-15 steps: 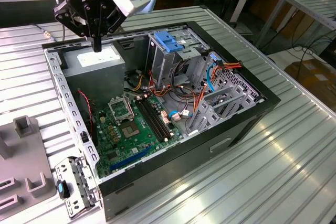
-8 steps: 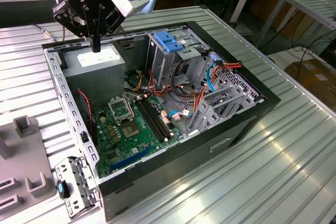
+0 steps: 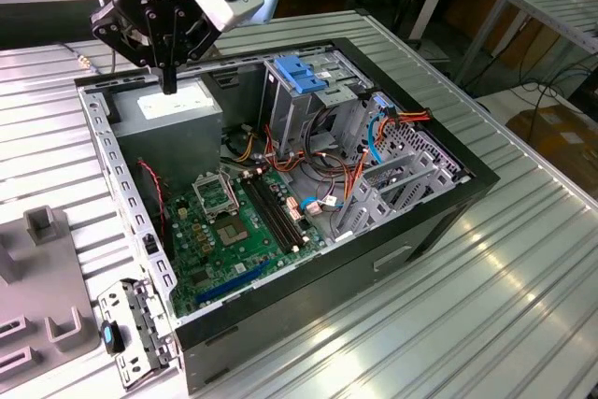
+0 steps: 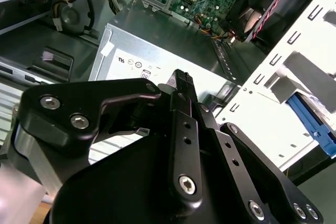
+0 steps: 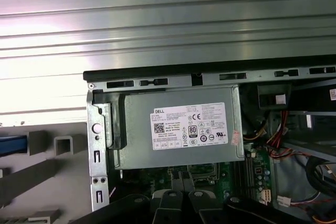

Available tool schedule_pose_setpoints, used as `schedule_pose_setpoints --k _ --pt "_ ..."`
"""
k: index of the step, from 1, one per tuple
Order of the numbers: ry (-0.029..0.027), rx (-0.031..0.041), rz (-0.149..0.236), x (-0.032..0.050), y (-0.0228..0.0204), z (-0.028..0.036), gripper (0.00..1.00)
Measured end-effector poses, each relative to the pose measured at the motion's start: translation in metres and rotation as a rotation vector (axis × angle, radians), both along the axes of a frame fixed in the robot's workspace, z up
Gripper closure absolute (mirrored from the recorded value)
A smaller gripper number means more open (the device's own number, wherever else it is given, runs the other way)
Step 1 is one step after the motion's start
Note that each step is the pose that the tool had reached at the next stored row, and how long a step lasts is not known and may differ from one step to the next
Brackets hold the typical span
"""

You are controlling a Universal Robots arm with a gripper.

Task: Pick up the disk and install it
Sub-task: 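Reach for the disk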

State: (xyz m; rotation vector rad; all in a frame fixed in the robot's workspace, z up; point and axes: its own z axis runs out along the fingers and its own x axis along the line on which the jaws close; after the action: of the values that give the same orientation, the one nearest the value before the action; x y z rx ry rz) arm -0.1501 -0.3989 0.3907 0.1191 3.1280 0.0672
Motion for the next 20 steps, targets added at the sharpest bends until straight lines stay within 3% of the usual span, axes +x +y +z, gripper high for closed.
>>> schedule_pose_setpoints --k 20 --pt "0.0058 0.0000 0.000 -0.0046 0.0000 -0.0010 0.89"
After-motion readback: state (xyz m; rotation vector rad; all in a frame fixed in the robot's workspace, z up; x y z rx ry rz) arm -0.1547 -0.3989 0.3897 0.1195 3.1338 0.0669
